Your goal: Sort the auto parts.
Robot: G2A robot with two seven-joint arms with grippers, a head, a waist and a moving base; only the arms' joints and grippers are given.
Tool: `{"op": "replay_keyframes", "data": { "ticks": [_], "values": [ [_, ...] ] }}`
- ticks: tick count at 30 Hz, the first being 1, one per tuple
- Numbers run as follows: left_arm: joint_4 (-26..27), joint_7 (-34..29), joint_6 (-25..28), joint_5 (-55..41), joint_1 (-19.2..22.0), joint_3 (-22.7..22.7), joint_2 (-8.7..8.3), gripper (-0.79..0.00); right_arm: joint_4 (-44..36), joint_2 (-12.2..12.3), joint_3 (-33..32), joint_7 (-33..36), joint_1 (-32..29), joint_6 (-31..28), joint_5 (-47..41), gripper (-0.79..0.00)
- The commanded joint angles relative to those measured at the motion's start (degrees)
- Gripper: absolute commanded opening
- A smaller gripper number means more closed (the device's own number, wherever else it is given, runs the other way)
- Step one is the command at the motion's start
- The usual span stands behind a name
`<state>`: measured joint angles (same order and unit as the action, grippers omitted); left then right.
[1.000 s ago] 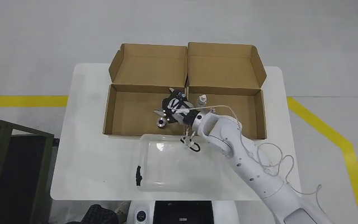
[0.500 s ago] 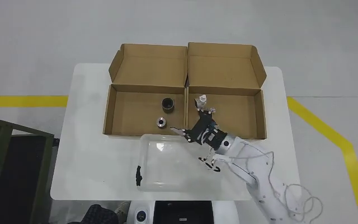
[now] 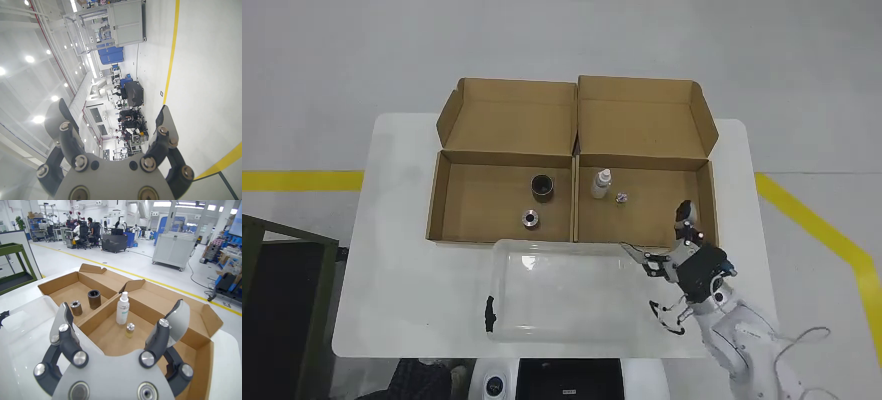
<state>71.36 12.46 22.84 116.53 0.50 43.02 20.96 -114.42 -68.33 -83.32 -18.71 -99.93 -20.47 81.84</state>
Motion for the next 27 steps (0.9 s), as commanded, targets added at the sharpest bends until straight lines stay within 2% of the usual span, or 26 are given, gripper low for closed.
{"op": "replay_keyframes", "data": {
  "ticks": [1,6,12,27],
  "values": [
    [0.0,0.0,0.0,0.0,0.0,0.0,0.0,0.0,-0.39,0.15,-2.1,-1.97,-2.8,0.94,-0.11,0.0],
    [0.0,0.0,0.0,0.0,0.0,0.0,0.0,0.0,-0.34,0.41,-6.54,-5.67,-7.44,1.58,-2.08,0.0],
    [0.0,0.0,0.0,0.0,0.0,0.0,0.0,0.0,0.02,0.63,-10.29,-7.12,-10.16,0.89,-3.94,0.0],
    [0.0,0.0,0.0,0.0,0.0,0.0,0.0,-0.001,-0.41,0.68,-11.11,-6.19,-10.72,0.89,-3.89,0.0]
  ]
}}
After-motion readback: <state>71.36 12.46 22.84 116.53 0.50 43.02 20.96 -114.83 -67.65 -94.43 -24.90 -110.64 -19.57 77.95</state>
